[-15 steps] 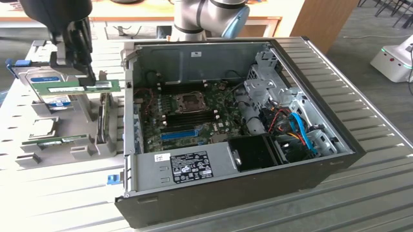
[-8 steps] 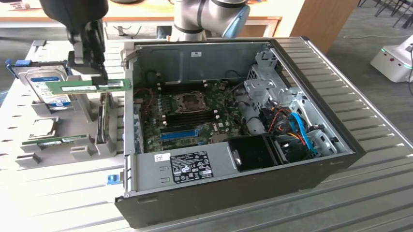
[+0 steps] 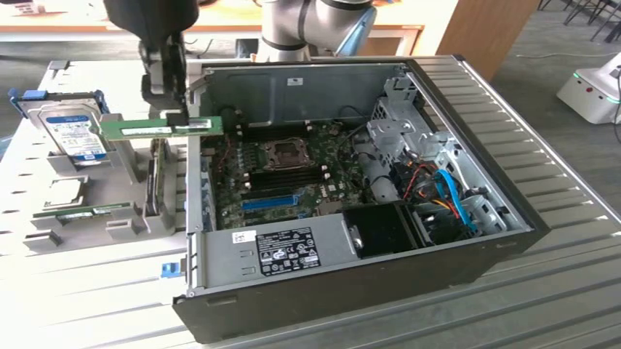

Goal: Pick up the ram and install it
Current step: 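Pick up the ram and move it above insertion slot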

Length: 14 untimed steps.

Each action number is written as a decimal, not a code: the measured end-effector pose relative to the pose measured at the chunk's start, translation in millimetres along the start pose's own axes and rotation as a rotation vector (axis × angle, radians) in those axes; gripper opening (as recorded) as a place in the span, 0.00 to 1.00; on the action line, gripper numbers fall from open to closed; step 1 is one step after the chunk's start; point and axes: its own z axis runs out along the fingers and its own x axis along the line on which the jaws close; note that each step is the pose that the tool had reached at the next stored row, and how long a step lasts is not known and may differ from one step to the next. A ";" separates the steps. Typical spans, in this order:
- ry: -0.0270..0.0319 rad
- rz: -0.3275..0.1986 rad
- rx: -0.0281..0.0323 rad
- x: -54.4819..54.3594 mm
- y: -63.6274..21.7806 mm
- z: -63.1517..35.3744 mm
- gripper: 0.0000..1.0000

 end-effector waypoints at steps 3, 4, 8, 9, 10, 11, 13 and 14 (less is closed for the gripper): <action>0.0002 0.000 -0.0006 -0.6 -10.8 -0.4 0.12; 0.0001 0.000 -0.0008 -0.8 -14.3 -0.5 0.12; 0.0001 0.000 -0.0015 -1.5 -26.2 -0.8 0.12; 0.0001 0.000 -0.0016 -1.6 -28.6 -0.9 0.12; 0.0001 0.000 -0.0019 -1.8 -30.9 -0.9 0.12; 0.0002 -0.001 -0.0022 -1.9 -33.3 -1.0 0.12; 0.0002 -0.001 -0.0027 -2.2 -38.2 -1.1 0.12; 0.0002 -0.001 -0.0030 -2.3 -40.7 -1.2 0.12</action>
